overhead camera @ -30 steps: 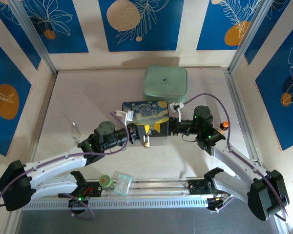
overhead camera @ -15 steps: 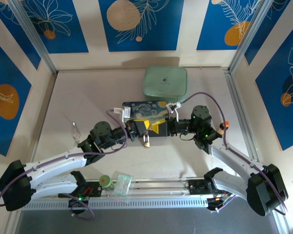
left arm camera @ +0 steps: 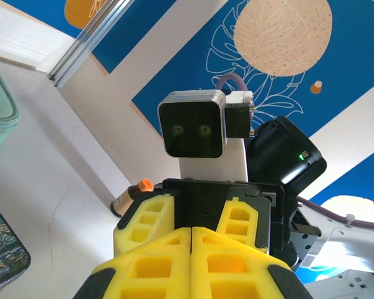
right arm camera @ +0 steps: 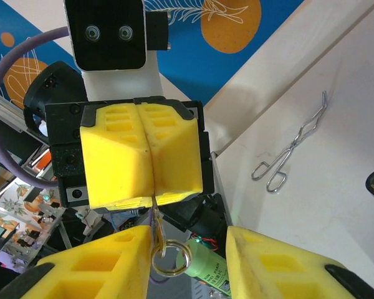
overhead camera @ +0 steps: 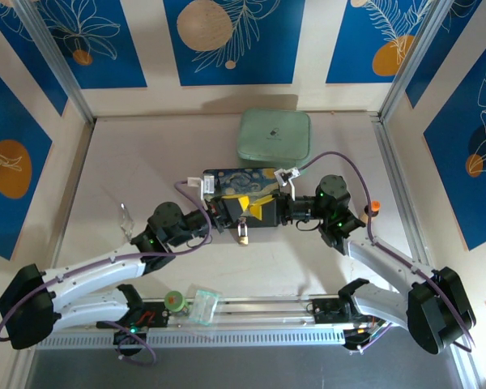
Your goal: Unlock the padlock with the key
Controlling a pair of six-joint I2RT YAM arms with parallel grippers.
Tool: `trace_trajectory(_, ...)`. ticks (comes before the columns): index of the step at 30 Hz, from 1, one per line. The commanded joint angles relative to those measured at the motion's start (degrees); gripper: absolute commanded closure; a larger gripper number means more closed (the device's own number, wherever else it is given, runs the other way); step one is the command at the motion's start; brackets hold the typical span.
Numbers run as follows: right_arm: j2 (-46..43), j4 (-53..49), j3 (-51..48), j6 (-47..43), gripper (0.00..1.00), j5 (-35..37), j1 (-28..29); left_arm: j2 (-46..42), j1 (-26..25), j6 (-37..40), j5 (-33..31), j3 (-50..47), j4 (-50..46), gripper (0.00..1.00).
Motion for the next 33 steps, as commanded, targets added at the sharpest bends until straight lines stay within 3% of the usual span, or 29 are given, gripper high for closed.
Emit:
trace_trajectory(1, 0.80, 2.32, -0.02, 1.02, 0.67, -1.12, 0.30, 0.88, 0.35, -1.04, 0.40, -0.92, 4.24, 1.00)
trace_trajectory(6, 0.79, 3.00, -0.90, 1.57, 0.68, -1.06, 0.25, 1.45, 0.34, -1.21, 0.79, -0.88, 4.74, 1.00)
trace_trajectory(33, 0.85, 5.62, -3.62, 3.72, 0.97, -0.80, -0.85, 1.20, 0.50, -2.36, -2.71, -2.28, 4.42, 1.00)
